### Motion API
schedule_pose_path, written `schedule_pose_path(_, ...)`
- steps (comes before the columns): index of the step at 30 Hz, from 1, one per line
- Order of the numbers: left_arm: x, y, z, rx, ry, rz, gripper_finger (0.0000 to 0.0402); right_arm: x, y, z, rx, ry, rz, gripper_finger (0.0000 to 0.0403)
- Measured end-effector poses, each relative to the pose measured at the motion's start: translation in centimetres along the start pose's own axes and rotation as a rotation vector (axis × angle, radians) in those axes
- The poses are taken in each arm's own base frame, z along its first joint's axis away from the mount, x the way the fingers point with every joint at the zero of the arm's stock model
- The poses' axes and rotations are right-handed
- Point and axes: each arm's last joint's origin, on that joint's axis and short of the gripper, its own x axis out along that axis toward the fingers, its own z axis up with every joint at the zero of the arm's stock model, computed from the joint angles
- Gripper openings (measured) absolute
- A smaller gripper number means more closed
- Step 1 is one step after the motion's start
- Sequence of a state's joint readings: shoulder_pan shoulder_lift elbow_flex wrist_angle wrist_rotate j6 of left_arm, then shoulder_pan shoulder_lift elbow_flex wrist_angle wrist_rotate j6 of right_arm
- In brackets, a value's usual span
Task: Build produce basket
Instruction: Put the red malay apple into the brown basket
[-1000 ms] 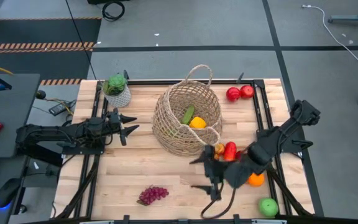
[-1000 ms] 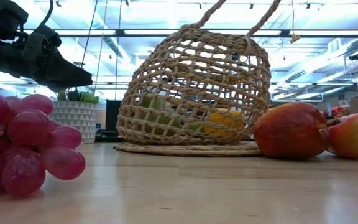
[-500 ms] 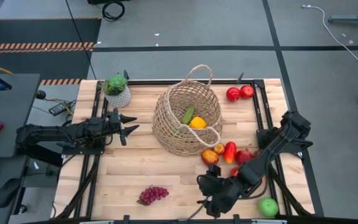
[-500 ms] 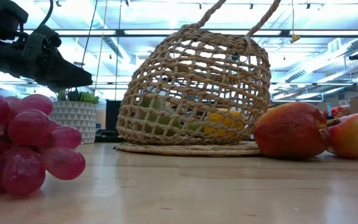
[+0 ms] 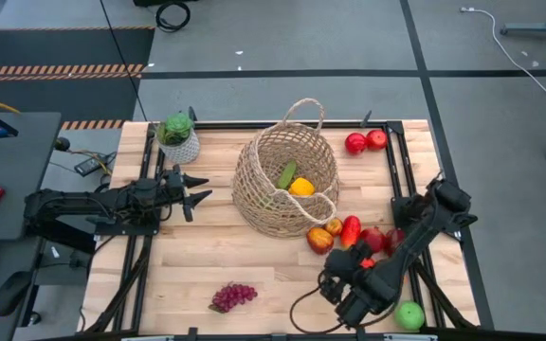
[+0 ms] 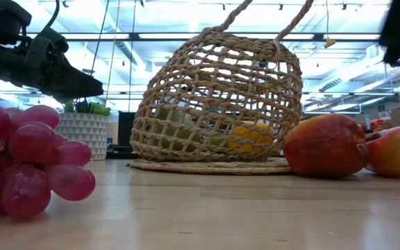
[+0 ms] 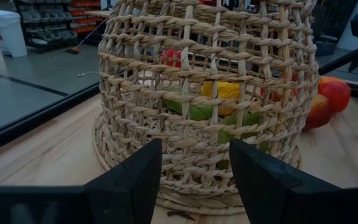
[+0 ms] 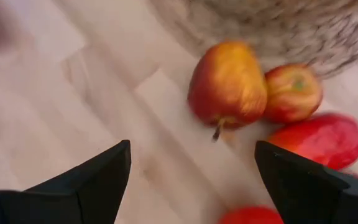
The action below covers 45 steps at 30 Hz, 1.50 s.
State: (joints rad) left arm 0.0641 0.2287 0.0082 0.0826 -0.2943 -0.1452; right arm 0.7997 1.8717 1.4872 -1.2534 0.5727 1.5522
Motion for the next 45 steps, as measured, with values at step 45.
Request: schedule_pose_path(45,0.0,0.0,0.0,0.000,0.000,0.000,0.0193,11.9,-2.0,-3.2,0.060,-0.284,-0.101,0.0372)
